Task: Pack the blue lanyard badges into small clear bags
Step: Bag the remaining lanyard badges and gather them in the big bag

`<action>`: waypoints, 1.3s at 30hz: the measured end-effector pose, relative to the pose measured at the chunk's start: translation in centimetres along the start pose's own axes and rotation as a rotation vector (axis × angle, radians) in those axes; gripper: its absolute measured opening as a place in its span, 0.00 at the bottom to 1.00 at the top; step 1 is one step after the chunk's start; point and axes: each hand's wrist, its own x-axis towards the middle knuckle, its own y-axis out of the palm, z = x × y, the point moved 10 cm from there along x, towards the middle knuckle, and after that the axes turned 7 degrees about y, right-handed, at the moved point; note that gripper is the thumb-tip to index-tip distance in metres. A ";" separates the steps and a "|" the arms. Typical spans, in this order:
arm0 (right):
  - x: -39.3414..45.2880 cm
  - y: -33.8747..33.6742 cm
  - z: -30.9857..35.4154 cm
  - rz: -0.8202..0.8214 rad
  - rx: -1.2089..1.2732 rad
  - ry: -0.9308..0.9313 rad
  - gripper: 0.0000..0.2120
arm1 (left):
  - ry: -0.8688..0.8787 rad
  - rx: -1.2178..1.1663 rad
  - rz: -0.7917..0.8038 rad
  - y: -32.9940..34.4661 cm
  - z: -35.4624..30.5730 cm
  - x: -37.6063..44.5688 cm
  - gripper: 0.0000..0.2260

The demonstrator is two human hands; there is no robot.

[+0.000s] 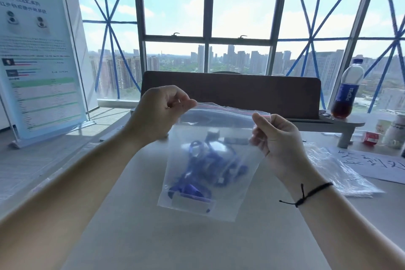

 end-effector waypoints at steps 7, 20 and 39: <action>1.1 4.8 -3.3 0.056 0.182 0.121 0.08 | -0.481 -0.749 -0.126 2.4 9.1 -5.4 0.20; 2.8 8.9 -5.4 0.086 0.021 0.107 0.05 | -0.582 -0.719 -0.304 1.6 13.4 -11.0 0.15; 3.4 18.8 -7.3 0.265 -0.057 0.055 0.04 | -0.436 -0.328 -0.649 -10.8 16.2 -8.9 0.11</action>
